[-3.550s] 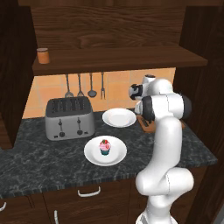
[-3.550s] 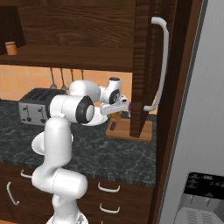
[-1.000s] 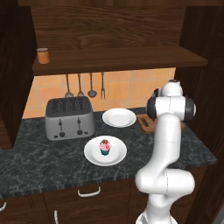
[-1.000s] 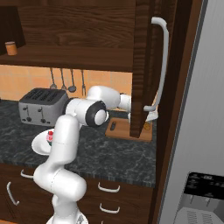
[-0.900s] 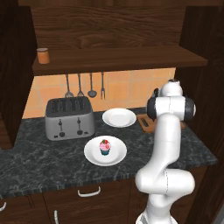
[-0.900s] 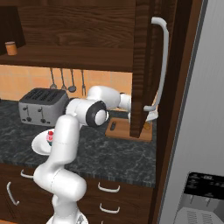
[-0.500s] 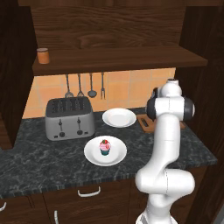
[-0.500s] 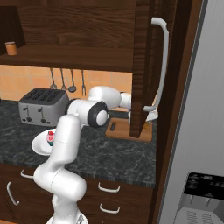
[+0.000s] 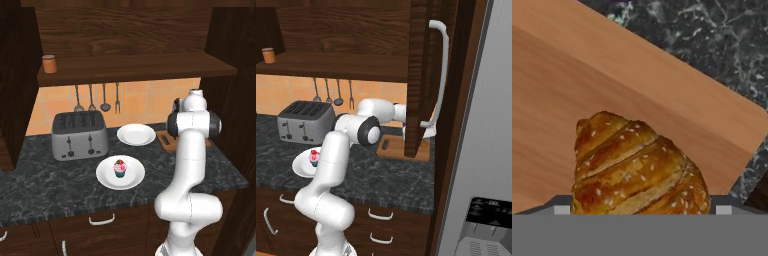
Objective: From the different types of pastries on the counter, select a croissant and place it on the cutting board. Then retrieve a jar of jam from the cabinet and place it alongside the croissant on the cutting board.
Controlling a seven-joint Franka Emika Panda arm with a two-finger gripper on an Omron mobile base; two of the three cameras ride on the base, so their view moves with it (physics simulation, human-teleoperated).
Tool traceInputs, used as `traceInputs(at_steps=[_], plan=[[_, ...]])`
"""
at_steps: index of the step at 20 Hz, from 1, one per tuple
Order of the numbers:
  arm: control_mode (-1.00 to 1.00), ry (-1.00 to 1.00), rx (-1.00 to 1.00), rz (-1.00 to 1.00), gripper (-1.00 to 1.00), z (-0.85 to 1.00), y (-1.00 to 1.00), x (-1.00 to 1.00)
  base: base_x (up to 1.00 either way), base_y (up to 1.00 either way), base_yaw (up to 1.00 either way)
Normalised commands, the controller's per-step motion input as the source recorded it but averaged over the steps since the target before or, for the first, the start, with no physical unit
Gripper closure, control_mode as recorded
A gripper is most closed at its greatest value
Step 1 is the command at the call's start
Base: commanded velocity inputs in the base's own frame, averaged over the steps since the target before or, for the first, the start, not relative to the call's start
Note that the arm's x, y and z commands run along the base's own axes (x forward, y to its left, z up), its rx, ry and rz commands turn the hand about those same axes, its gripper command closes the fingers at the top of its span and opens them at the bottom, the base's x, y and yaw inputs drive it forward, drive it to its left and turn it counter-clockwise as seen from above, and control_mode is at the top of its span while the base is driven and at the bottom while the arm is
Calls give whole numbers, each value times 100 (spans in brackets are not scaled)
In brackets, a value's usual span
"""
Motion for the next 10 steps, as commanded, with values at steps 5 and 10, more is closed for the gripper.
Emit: traceInputs(at_steps=[5,10], plan=[[-100,14,7,0,-100,-52,0,-53,0,0,0],[-100,11,8,0,-100,-37,0,-79,0,0,0]])
